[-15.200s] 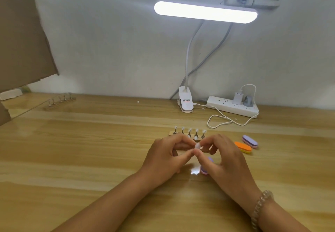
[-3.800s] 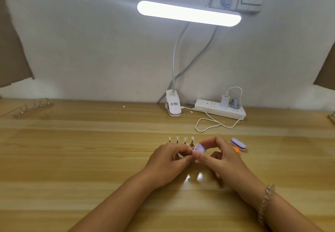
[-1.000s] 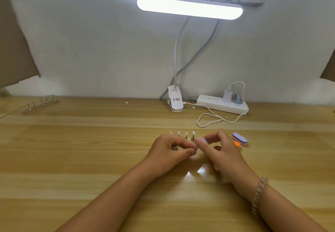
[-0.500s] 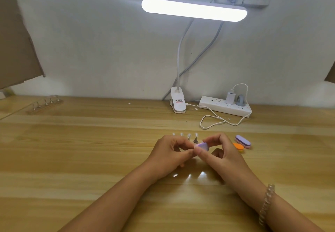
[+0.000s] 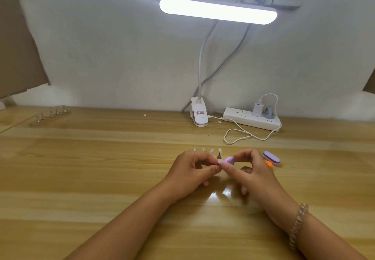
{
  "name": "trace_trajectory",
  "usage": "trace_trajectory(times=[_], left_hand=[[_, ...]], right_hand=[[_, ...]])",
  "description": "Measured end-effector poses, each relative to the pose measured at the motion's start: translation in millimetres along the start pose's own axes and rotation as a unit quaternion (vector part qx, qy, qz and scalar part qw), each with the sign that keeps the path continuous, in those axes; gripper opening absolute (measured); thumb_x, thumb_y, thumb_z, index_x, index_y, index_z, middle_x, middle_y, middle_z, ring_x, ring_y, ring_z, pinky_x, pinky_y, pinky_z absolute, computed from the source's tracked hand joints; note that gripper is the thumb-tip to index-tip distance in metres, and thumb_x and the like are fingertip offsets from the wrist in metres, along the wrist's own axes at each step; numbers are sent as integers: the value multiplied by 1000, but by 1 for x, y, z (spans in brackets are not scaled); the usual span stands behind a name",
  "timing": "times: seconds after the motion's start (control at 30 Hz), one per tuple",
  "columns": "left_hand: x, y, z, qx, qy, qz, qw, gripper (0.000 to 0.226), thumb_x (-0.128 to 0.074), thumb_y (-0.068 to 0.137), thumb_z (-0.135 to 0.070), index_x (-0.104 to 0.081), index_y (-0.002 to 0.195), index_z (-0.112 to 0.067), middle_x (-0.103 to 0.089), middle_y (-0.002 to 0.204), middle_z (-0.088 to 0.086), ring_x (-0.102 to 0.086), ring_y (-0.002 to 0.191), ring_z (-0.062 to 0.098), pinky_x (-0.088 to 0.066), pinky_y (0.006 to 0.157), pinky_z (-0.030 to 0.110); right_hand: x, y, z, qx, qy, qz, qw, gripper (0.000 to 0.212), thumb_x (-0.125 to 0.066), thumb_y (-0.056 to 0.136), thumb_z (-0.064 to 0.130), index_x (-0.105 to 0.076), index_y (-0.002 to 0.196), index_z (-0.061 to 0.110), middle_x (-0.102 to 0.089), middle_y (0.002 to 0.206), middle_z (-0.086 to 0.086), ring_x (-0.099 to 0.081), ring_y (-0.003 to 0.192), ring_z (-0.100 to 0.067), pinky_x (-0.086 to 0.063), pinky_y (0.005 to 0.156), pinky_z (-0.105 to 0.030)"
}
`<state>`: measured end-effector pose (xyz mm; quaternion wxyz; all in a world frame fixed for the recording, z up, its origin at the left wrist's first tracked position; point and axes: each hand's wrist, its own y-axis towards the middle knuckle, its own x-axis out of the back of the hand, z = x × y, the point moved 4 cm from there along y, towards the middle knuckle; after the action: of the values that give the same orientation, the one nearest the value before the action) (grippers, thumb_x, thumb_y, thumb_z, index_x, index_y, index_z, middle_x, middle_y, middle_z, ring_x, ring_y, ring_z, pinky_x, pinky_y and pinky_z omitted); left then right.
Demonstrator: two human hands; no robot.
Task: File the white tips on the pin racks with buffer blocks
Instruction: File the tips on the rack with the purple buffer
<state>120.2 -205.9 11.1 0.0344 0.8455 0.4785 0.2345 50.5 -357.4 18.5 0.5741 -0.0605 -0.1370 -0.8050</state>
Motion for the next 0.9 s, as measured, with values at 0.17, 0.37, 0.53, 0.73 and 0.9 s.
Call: trace_trajectory(times=[0.17,0.37,0.53,0.73,0.9], left_hand=[[-2,-1,-1,-7,-7,9,1000,3,-72,90,-15,-73,88,-13,-69,77,-13,-66,61,13,-51,69,27],[-4,0,1,-13,0,23,1000,16,-71,89,-11,-72,81,-25,-70,73,-10,-66,59,13,-54,67,31],[-3,0,1,-11,-27,13,999,10,-69,92,-12,-73,90,-22,-74,89,-4,-73,70,19,-54,74,25],[-4,1,4,-17,28,21,999,17,-64,94,-9,-74,95,-23,-72,84,-11,-66,59,11,-52,69,24],[-4,0,1,-22,31,29,999,23,-67,93,-11,-72,90,-33,-73,86,-12,-66,59,10,-50,68,24]], right_hand=[[4,1,-1,-10,7,-16,1000,52,-76,68,51,-54,100,17,-66,95,7,-52,54,-10,-43,46,-19],[-4,-1,-2,22,-39,26,999,40,-80,76,38,-51,96,18,-60,66,9,-49,39,-6,-36,36,-20],[3,2,-3,1,14,-31,999,48,-77,72,45,-52,102,19,-64,103,6,-54,46,-11,-43,41,-22],[-2,-3,4,43,-14,18,999,45,-74,69,48,-53,97,19,-63,96,10,-54,46,-9,-40,38,-22],[2,-2,4,56,-33,12,998,29,-74,80,38,-57,97,21,-64,103,5,-53,58,-10,-43,48,-16]])
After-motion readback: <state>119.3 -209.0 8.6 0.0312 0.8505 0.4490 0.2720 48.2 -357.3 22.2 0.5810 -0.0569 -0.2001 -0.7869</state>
